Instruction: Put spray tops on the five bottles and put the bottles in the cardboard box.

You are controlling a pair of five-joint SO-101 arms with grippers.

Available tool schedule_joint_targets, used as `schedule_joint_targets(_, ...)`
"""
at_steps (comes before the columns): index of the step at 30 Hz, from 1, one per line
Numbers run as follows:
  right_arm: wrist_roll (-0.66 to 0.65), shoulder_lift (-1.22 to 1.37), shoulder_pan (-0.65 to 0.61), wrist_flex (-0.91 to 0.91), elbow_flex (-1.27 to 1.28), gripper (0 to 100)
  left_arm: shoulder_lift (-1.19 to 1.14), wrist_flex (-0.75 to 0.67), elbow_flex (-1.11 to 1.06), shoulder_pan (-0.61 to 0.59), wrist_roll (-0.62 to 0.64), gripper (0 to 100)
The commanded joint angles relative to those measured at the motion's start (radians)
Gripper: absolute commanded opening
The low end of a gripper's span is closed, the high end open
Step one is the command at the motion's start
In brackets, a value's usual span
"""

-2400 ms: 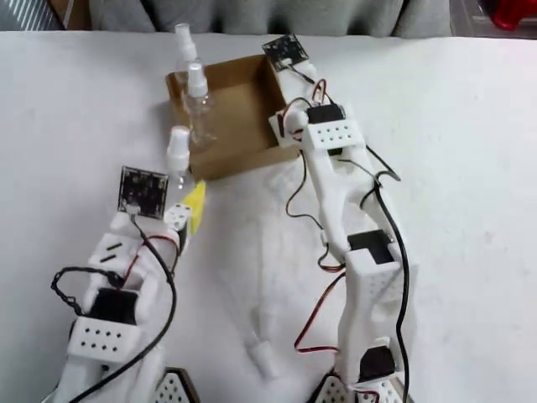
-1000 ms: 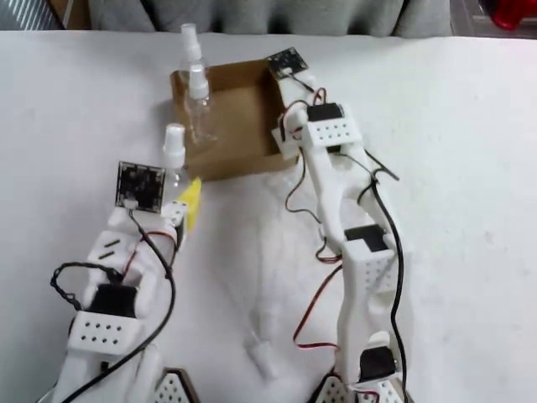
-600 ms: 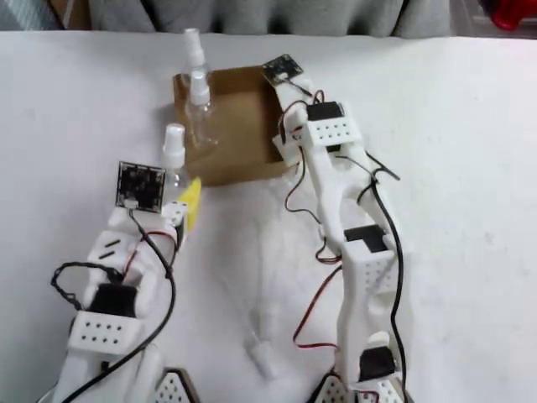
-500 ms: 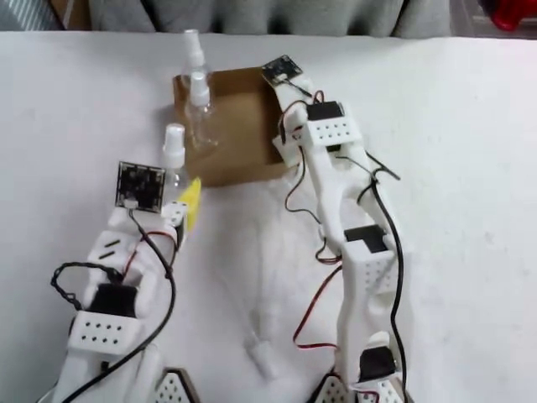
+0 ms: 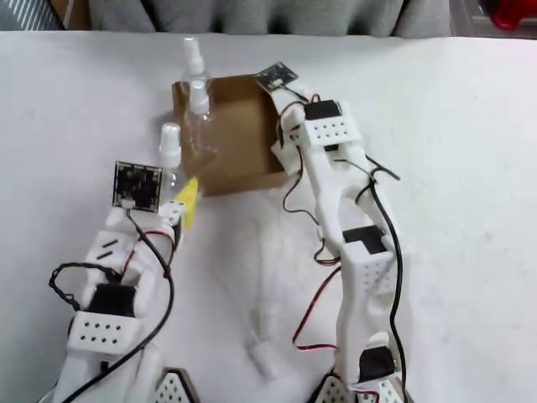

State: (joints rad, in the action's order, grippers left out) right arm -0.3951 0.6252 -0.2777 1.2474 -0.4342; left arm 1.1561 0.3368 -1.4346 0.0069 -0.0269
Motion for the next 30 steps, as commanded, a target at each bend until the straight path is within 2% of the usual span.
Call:
schedule_joint_targets(1,-0.015,-0.028,-0.031,0.045,-0.018,1.5,-0.005,-0.035,0.074,-0.013,0.011,2)
schedule_joint_targets(12,-0.012,-0.064,-0.042,0.147,-0.017,1.5,-0.005,-0.035,0.075,-0.013,0.011,2)
schedule_joint_targets(16,0.048,-0.065,-0.041,0.150,-0.017,1.5,-0.005,-0.035,0.075,-0.013,0.011,2)
schedule_joint_targets(24,0.049,-0.059,-0.044,0.166,-0.018,1.5,-0.005,-0.035,0.075,-0.013,0.011,2)
schedule_joint_targets(30,0.057,-0.056,-0.096,0.163,-0.023,3.9,-0.005,-0.035,0.075,-0.013,0.005,2)
